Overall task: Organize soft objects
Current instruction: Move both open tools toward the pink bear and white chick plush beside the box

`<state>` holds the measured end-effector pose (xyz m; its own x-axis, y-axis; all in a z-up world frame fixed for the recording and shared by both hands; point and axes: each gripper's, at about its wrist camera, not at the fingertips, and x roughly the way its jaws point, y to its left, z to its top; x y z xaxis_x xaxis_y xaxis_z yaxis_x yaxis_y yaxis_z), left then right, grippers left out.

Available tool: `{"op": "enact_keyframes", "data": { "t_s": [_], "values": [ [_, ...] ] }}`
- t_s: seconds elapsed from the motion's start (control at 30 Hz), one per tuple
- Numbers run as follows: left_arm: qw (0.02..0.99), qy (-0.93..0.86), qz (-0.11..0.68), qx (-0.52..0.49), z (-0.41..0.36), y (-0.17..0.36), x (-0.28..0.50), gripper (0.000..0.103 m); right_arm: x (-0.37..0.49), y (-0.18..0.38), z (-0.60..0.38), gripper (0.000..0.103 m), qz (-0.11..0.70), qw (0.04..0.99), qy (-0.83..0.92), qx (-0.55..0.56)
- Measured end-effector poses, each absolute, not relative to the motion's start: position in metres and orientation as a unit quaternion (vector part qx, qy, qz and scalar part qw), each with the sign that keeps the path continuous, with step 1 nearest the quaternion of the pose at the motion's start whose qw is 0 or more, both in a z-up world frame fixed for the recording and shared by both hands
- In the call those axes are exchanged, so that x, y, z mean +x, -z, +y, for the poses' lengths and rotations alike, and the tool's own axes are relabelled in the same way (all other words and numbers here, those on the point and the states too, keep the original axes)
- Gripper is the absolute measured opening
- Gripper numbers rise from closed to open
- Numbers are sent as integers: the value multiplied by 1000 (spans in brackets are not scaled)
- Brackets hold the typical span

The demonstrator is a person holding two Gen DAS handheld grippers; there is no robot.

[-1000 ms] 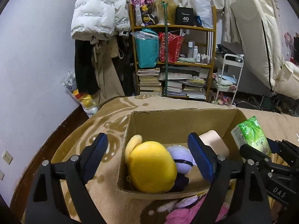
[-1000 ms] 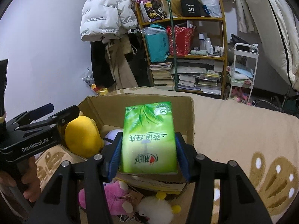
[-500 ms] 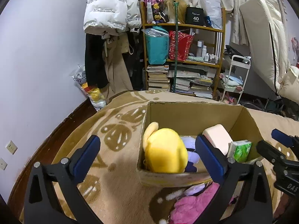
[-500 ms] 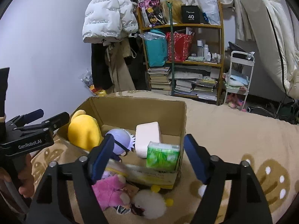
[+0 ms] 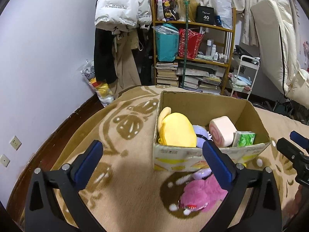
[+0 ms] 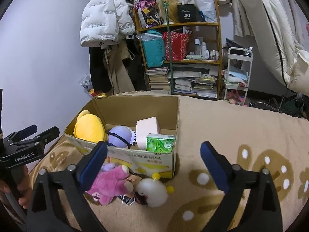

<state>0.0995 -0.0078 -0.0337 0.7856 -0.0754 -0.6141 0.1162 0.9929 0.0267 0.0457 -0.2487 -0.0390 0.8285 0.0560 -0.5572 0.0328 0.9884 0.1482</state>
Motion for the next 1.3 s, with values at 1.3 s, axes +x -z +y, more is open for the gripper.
{"op": "enact_keyframes", "data": {
  "t_s": [1.3],
  "values": [
    [889,129,436,47,-30,82,101,102,48,74,-263,103,347,928,16,134]
  ]
}}
